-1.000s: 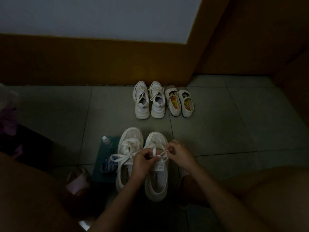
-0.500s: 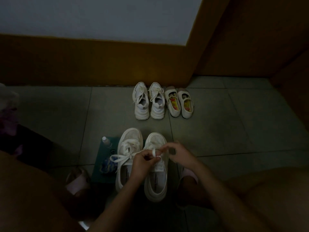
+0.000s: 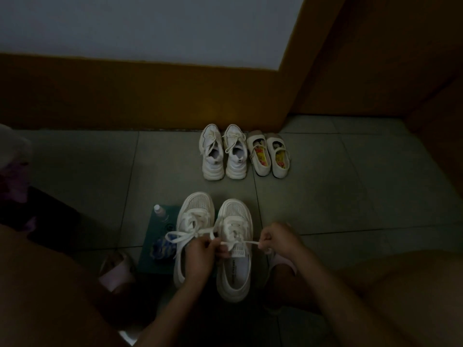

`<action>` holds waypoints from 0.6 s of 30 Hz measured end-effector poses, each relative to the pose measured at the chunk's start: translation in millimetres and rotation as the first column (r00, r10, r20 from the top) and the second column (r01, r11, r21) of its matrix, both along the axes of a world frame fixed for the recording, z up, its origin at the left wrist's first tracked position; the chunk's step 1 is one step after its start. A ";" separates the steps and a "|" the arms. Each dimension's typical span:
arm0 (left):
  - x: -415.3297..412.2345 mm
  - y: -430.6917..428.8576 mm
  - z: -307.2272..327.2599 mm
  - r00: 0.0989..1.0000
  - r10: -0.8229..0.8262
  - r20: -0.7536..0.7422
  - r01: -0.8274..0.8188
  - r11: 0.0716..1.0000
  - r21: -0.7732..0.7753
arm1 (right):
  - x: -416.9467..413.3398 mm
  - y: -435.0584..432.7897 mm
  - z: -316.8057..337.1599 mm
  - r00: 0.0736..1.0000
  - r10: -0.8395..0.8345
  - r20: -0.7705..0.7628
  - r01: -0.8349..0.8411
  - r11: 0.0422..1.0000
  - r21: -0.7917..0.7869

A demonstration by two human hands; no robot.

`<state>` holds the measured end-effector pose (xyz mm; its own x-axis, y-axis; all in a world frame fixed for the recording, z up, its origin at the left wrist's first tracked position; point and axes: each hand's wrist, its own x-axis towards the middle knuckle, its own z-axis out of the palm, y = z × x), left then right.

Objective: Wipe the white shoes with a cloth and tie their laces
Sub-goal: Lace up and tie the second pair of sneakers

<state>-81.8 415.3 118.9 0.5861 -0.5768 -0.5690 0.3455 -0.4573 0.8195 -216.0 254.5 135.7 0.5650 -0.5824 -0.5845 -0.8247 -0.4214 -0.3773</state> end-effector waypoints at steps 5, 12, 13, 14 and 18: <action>7.9 -1.9 20.2 0.950 -0.145 0.278 0.130 0.989 0.072 | 2.4 1.9 1.7 1.000 -0.001 0.024 0.001 1.000 0.005; 10.3 -11.0 20.2 0.583 -0.505 0.636 0.574 0.811 0.118 | 11.8 11.8 6.0 0.976 -0.021 0.215 -0.003 0.994 0.109; 10.8 -9.4 14.8 0.511 -0.549 0.662 0.600 0.779 0.183 | 12.2 11.9 5.4 0.975 -0.034 0.218 0.008 0.992 0.122; 12.3 -6.9 11.0 0.448 -0.577 0.683 0.604 0.759 0.245 | 12.1 11.4 4.9 0.978 -0.042 0.205 0.015 0.991 0.134; 19.0 -4.0 7.6 0.322 -0.666 0.672 0.598 0.694 0.401 | 11.3 7.1 5.5 0.991 0.014 0.137 -0.020 0.999 0.045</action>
<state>-62.8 411.3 126.5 0.2614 -0.9461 -0.1913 -0.7634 -0.3240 0.5589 -204.8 261.6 141.2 0.6509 -0.5460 -0.5275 -0.7570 -0.4143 -0.5053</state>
